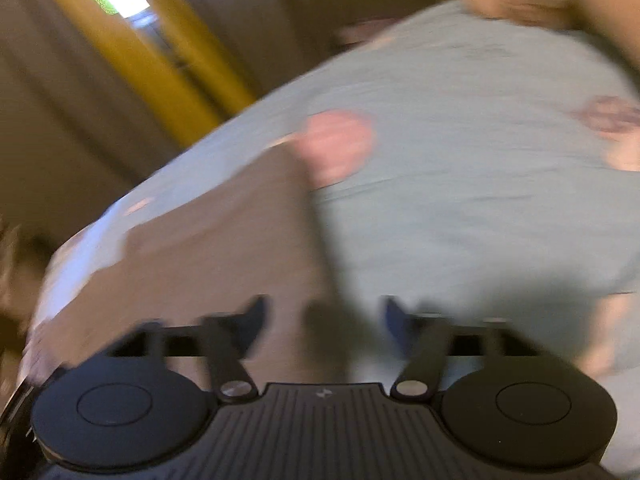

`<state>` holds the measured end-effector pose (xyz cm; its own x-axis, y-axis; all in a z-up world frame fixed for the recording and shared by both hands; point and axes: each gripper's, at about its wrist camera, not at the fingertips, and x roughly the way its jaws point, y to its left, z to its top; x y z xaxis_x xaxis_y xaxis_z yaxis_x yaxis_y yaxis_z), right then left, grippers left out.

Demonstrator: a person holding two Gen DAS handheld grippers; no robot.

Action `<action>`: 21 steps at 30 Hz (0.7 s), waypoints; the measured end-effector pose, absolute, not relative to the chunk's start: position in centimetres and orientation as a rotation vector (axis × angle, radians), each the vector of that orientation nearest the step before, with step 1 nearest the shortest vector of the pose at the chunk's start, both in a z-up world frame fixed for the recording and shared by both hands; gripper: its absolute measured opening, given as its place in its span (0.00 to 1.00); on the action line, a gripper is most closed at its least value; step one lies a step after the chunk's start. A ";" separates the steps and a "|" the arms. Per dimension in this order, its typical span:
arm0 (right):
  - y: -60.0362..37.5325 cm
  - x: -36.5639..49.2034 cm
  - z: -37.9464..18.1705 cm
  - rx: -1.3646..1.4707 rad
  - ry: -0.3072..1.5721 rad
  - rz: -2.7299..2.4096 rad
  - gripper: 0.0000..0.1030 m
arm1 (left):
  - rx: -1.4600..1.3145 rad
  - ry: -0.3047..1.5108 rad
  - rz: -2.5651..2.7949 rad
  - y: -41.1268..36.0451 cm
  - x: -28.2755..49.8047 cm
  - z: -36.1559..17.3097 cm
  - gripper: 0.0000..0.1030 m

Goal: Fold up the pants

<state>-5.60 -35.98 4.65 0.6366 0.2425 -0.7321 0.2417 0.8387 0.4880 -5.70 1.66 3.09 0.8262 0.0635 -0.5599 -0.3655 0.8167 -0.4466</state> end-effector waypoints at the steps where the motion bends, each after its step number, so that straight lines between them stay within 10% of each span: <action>1: -34.7 -5.0 4.3 0.584 0.919 0.036 0.38 | -0.577 0.558 0.243 2.2 -6.0 3.0 0.67; 9: -29.4 -2.5 2.4 0.226 1.137 -0.048 0.39 | -0.557 0.699 0.199 3.2 -4.3 1.1 0.69; 12: -29.2 -2.7 2.1 0.106 1.157 -0.089 0.73 | -0.531 0.754 0.177 2.6 -4.0 0.3 0.70; 21: -31.3 -3.7 2.9 -0.080 1.142 -0.155 0.93 | -0.339 0.858 0.069 -0.3 -3.3 0.0 0.74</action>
<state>-3.75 -31.27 2.91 0.4064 -0.1640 -0.8989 0.0822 0.9863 -0.1428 -3.33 -0.30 -0.05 0.6553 -0.0759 -0.7515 -0.1947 0.9443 -0.2652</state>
